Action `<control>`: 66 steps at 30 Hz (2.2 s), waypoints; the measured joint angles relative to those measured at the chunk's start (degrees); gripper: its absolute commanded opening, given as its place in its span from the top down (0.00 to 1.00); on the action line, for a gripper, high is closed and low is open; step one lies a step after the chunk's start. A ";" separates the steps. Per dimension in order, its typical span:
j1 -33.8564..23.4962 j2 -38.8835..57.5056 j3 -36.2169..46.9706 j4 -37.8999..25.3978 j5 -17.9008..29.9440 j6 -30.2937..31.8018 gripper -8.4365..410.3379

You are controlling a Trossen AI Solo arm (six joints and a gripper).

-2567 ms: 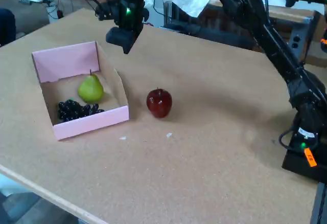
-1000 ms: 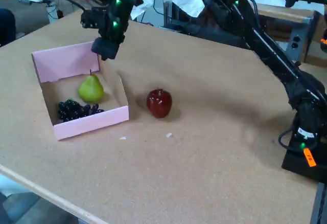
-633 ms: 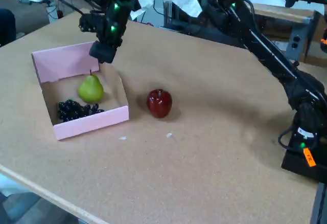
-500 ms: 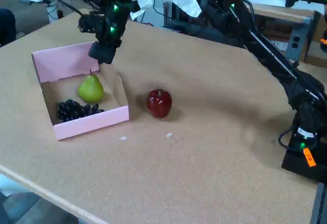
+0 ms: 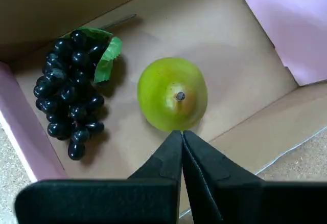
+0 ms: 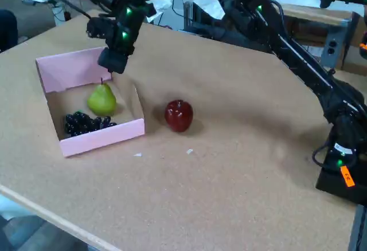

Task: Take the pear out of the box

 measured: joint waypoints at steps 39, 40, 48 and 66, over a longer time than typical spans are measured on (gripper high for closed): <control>0.15 3.34 0.00 4.87 -3.43 1.86 0.98; 0.17 3.13 -0.02 4.90 -3.45 2.03 0.98; 0.15 2.05 0.04 4.31 -2.91 1.01 0.98; 0.26 2.10 0.02 1.33 -1.36 1.55 0.98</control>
